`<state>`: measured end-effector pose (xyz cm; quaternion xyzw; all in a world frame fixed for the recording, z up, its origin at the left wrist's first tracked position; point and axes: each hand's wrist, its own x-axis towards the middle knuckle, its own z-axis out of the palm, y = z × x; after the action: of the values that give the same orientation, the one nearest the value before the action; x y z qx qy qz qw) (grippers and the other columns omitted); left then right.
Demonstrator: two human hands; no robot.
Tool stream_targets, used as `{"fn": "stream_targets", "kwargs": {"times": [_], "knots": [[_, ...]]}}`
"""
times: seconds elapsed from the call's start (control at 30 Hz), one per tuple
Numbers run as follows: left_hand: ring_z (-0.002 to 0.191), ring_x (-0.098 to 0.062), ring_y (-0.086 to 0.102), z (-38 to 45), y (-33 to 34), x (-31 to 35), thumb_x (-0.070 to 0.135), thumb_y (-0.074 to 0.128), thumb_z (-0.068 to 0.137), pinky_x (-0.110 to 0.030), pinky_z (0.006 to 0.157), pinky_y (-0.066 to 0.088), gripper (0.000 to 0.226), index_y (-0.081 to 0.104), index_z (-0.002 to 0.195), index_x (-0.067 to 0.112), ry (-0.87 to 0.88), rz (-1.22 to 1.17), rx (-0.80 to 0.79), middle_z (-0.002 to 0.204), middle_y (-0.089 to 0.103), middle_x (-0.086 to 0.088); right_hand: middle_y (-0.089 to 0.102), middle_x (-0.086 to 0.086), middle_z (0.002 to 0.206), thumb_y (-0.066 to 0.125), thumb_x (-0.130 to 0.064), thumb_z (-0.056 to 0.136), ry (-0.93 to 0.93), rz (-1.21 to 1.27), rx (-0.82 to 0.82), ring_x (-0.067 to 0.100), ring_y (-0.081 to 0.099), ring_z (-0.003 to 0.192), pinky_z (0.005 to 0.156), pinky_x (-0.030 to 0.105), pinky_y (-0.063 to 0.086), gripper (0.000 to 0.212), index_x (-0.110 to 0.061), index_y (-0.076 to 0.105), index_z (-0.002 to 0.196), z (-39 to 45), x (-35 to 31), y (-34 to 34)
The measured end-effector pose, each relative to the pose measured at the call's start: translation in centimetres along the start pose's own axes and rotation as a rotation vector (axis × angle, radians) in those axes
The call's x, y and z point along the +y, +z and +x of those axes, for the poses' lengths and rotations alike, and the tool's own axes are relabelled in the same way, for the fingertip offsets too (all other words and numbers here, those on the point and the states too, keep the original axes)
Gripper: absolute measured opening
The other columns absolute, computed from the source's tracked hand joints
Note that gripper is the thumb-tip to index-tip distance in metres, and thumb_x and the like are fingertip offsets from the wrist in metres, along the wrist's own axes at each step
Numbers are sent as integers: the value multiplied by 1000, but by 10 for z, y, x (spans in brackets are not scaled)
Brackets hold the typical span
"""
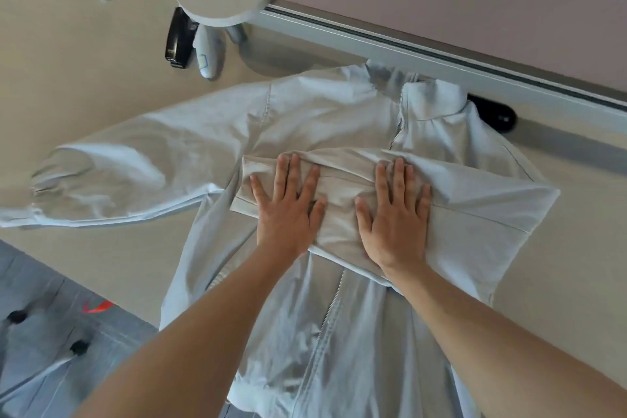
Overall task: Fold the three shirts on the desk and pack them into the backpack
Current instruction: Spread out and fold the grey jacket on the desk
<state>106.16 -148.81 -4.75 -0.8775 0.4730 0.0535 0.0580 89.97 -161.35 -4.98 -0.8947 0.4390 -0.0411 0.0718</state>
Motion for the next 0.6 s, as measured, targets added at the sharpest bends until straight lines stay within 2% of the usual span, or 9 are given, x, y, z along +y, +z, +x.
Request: {"fn": "stream_targets", "kwargs": {"times": [0.23,0.37,0.5,0.6], "knots": [[160,-30,-13,2,4,1,55,9,106,-74,118,2,67,3,166,27,3,-28,-4,173,-8,-12,9,13,175,33,-62,103,-12,-41,17,31,6,162,129,54,4,80,-18,14,168,1,0,3],[160,-30,-7,-6,-15,-6,53,23,100,-68,123,4,71,21,165,25,-6,-100,-65,174,3,-12,14,16,173,30,-61,104,-17,-57,-12,35,10,161,128,58,8,79,-15,17,167,3,0,0],[161,-30,2,-43,-30,-38,53,32,101,-65,125,8,67,27,163,29,-85,-162,-32,173,11,-12,23,21,170,28,-58,103,31,-16,-71,37,15,159,124,62,19,78,-9,28,163,4,-26,-6],[161,-29,-5,-69,-35,-82,54,36,104,-64,126,5,69,15,166,30,-168,-197,-88,174,3,-11,33,19,166,34,-52,102,-35,50,-76,35,24,156,122,60,24,72,-9,37,159,6,-76,-14]]}}
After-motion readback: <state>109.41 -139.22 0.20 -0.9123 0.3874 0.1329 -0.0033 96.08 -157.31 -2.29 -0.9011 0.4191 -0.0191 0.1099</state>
